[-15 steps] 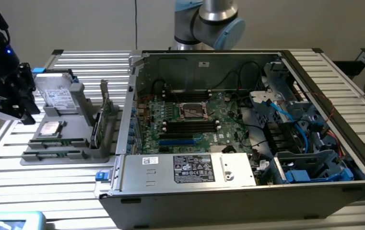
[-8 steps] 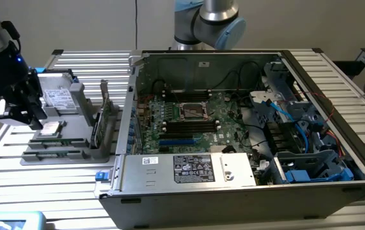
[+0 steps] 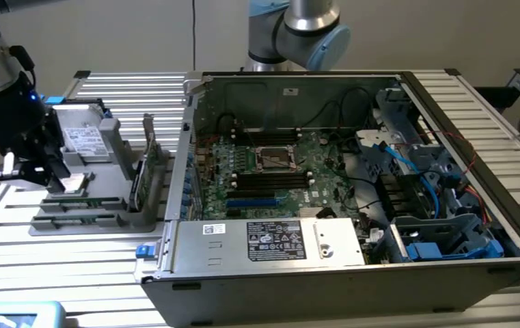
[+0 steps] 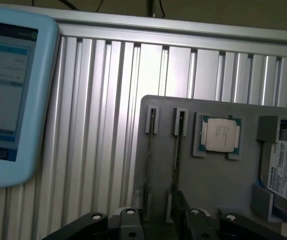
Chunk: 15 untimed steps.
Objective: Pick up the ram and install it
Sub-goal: 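Pick up the ram and move it above insertion slot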
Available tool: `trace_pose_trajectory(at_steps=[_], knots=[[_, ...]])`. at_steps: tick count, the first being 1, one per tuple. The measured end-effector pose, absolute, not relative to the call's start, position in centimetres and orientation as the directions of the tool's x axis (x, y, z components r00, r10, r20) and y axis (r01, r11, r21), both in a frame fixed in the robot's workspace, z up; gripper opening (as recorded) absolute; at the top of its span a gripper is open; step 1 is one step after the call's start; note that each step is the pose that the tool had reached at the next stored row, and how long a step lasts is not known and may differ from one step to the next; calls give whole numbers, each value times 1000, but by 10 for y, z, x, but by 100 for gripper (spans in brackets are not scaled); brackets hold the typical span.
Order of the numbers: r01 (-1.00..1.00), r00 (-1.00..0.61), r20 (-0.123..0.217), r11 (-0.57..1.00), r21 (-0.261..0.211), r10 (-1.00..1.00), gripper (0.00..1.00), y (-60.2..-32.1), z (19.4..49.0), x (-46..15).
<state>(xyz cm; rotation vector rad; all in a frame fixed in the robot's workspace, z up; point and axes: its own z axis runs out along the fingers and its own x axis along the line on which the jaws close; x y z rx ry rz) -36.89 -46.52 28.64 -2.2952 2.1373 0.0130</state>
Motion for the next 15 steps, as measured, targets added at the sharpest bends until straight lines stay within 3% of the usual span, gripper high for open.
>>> trace_pose_trajectory(at_steps=[15], knots=[[-997, 72, -12, -72, 3, -997, 36, -469, 268, -362]])
